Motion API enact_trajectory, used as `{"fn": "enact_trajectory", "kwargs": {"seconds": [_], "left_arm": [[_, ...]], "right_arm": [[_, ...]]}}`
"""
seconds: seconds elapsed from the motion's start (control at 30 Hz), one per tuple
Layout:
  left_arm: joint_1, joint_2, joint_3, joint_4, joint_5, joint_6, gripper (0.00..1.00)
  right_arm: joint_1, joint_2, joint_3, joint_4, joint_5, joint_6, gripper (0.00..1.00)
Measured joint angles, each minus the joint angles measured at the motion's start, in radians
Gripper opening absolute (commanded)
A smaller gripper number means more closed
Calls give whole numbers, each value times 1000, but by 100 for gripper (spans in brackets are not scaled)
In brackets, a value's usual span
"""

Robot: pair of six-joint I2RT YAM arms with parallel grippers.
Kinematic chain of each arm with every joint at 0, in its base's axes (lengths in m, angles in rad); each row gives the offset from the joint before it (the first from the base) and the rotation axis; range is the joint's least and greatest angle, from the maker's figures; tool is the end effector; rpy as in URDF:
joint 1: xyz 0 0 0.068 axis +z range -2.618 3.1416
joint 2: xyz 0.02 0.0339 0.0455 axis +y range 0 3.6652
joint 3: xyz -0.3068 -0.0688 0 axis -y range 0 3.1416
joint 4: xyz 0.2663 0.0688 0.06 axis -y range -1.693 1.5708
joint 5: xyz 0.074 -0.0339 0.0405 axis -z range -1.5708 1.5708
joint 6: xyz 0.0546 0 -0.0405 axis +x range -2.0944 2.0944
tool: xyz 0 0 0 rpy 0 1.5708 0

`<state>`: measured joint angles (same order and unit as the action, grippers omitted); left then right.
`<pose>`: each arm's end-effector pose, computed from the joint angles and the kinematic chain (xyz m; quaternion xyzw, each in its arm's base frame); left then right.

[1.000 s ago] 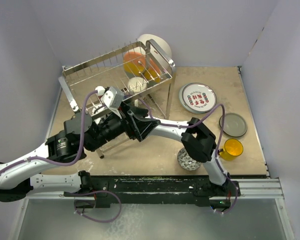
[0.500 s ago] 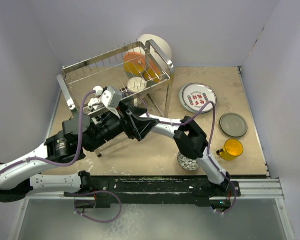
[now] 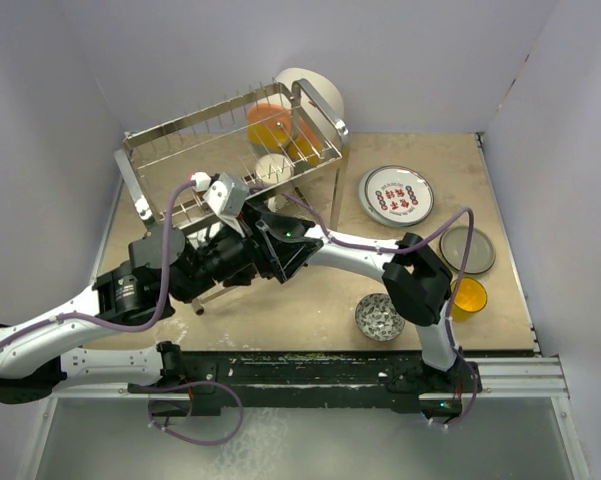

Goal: Load the mixed dishes into the dish rack
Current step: Turn the bowl upside down on the dish rack, then pick up the bowl from the center of the board.

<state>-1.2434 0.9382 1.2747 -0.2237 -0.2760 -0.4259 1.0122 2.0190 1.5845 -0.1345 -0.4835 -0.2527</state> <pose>0.0771 -0.1807 0.5197 0.1681 0.6462 -0.4859 0.5639 0.2556 0.4568 0.2664 -0.5962 0.6190 0.3679 0.3552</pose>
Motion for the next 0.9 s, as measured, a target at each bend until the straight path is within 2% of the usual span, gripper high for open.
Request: {"fn": "enact_trajectory", "kwargs": {"seconds": [0.37,0.63,0.9], "left_arm": [[0,2,-23,28,14,-1,76],[0,2,-46,51,19,-2,87],[0,3,-50,74,19,-1,99]], "right_arm": [[-21,-58,-55,-148,-304,-151,57],[-24,-60,-79,-308,-448,-369,59],[-18,-146,-195,-429,-485,-568,62]]}}
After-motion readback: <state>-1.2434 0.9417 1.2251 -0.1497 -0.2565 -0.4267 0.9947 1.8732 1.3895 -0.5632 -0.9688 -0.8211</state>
